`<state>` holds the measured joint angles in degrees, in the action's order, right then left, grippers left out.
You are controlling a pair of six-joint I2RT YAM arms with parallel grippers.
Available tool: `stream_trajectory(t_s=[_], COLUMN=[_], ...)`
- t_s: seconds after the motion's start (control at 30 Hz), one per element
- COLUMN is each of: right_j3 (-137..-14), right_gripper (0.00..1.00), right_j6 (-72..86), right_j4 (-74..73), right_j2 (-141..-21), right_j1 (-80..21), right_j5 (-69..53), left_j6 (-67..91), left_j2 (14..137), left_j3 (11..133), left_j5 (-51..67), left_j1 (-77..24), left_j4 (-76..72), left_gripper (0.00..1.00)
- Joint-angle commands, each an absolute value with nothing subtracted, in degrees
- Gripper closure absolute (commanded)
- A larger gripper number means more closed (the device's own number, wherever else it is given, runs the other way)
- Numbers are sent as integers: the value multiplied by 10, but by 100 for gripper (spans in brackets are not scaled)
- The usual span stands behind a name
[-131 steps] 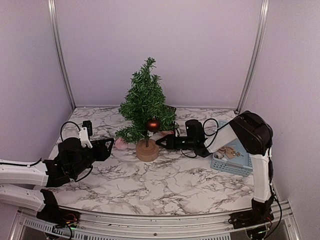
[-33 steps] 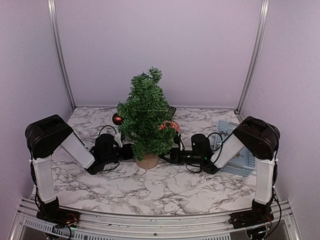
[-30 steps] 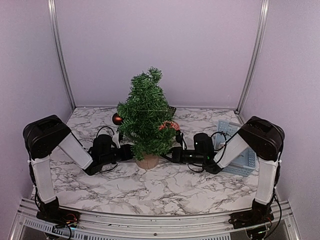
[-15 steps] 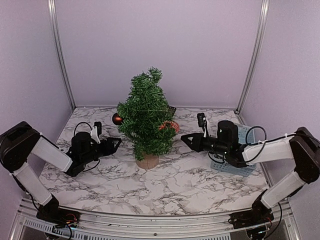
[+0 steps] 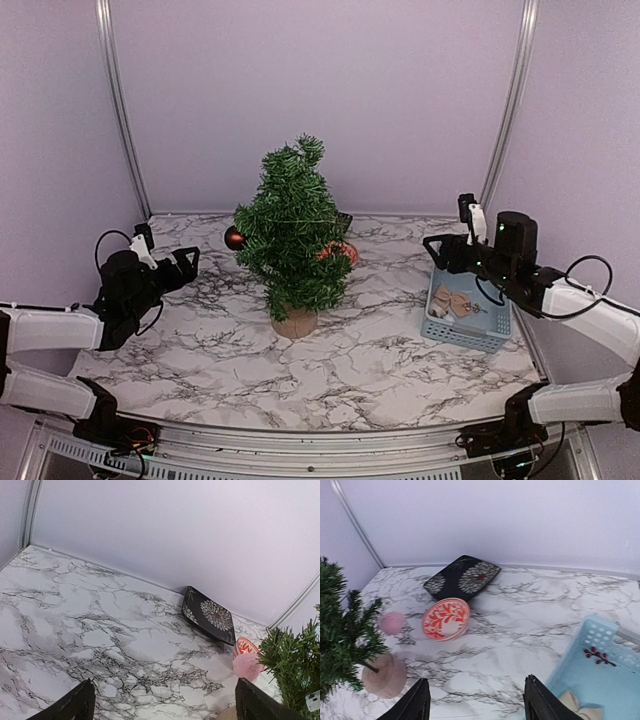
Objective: Decorate the small christmas tree
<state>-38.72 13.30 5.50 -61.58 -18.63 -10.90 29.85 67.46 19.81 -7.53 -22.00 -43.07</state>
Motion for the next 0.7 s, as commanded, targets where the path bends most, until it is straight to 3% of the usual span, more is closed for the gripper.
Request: stream_trajectory(t_s=[0.0,0.2,0.37,0.67], right_j3=[-450,-462,-448,-445], right_gripper=[41,48,59,66], right_j6=[97,57,48,45], right_j4=[-104,-176,-162,-203], right_j2=[-614,-686,-760,-800], right_j1=[-81,-8,-6,-49], right_j5=[-150,-143,-225,-178], left_j6=[262,260,250,251], left_j2=[676,710,724,736], left_j3=[225,249,259,267], left_j5=[-40,5,32,46], left_j1=[-219,-219,-219,-219], left_j4=[-371,-368,-367,-363], left_gripper=[1,1,1,1])
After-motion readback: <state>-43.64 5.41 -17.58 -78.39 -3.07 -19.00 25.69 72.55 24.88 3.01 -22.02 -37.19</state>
